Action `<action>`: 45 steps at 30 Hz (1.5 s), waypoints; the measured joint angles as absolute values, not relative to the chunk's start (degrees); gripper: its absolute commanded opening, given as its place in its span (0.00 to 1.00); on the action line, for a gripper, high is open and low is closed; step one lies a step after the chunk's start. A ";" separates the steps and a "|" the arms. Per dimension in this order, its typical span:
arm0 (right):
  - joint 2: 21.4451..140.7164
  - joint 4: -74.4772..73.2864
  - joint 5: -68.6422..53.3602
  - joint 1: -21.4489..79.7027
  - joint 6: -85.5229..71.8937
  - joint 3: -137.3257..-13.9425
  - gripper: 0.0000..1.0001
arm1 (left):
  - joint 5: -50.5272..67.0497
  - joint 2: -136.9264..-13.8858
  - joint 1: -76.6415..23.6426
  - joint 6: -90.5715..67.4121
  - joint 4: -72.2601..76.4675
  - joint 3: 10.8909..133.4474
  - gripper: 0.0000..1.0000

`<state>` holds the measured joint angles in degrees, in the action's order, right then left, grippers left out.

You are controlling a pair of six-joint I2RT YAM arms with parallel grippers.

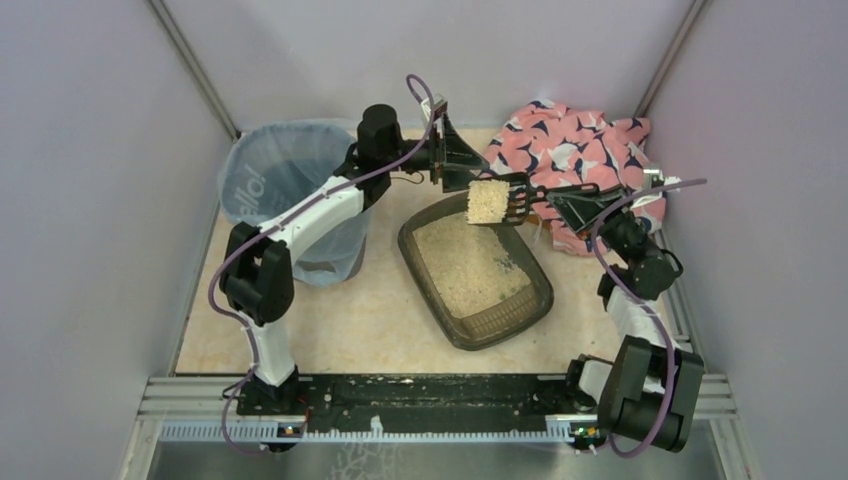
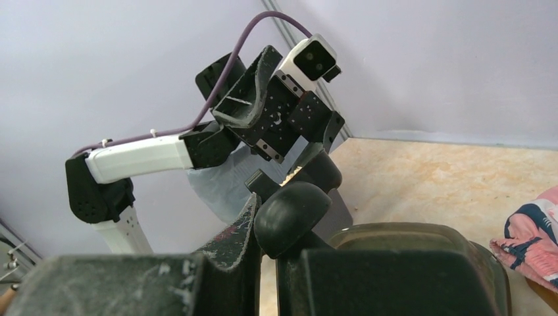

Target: Clean the litter box

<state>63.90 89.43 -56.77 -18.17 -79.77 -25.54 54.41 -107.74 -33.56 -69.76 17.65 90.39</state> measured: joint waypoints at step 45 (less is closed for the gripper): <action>66.08 86.91 -58.11 -15.55 -70.41 -19.75 0.00 | 55.48 -111.13 -38.00 -77.49 31.35 74.85 0.78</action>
<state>66.08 86.91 -58.11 -15.55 -70.41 -19.75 55.48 -111.13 -38.00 -77.49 31.35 74.85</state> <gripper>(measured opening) 0.073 0.817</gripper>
